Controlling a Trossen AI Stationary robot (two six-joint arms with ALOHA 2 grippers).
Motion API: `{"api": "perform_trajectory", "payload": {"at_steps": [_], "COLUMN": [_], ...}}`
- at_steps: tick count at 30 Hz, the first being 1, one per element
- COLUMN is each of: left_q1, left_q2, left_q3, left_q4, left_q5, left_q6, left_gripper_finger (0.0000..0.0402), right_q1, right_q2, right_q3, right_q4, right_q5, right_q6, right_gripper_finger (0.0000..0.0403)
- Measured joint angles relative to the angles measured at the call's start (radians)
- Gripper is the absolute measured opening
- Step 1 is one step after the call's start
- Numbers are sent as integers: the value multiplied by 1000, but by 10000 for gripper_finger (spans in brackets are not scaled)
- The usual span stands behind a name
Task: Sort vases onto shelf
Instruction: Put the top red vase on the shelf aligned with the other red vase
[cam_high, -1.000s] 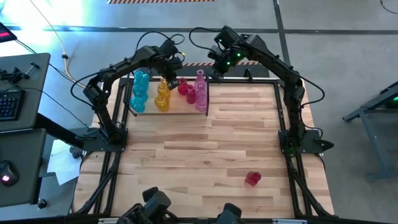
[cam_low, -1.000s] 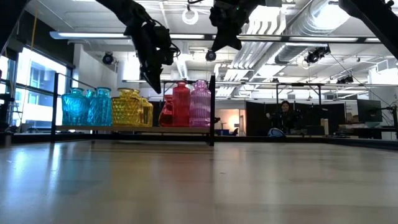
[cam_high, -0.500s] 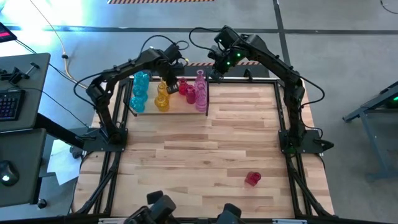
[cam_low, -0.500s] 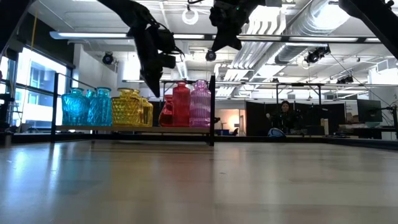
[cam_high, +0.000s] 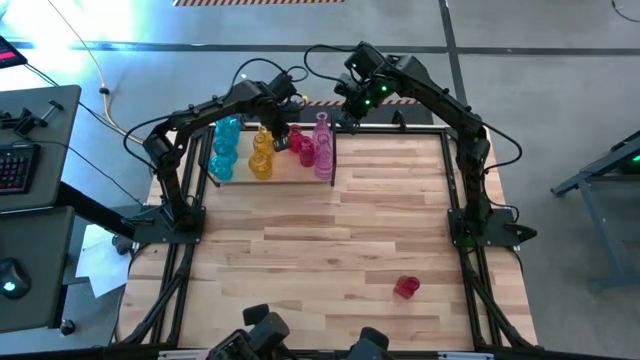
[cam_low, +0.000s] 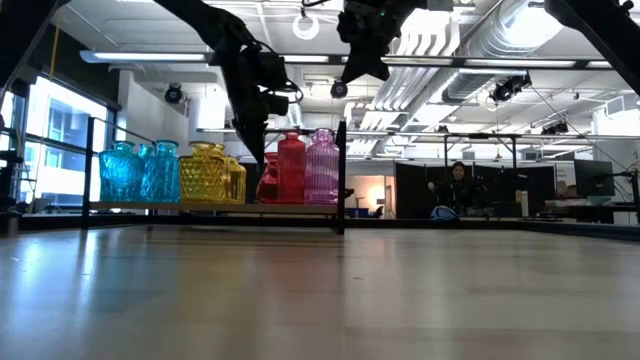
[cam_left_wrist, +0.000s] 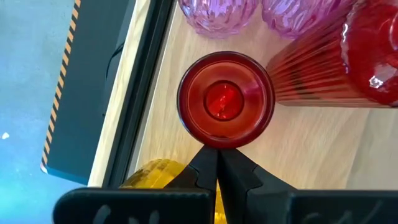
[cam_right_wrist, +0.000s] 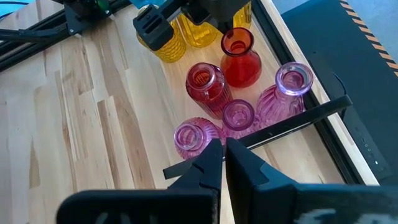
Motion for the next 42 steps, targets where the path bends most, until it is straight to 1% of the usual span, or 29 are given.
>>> {"api": "perform_trajectory", "payload": {"at_steps": [11, 20, 28, 42], "left_q1": [-6, -18, -41, -42], "left_q2": [0, 0, 1, 2], "left_q3": [0, 0, 0, 0], "left_q4": [52, 57, 104, 96], "left_q5": [20, 41, 41, 27], "left_q6": [-8, -17, -18, -53], "left_gripper_finger": [0, 0, 0, 0], "right_q1": [0, 0, 0, 19], "right_q2": [0, 0, 0, 0], "right_q3": [0, 0, 0, 0], "right_q4": [0, 0, 0, 0], "right_q5": [0, 0, 0, 0], "right_q6": [-4, -1, -1, -11], "right_gripper_finger": [2, 2, 2, 2]}}
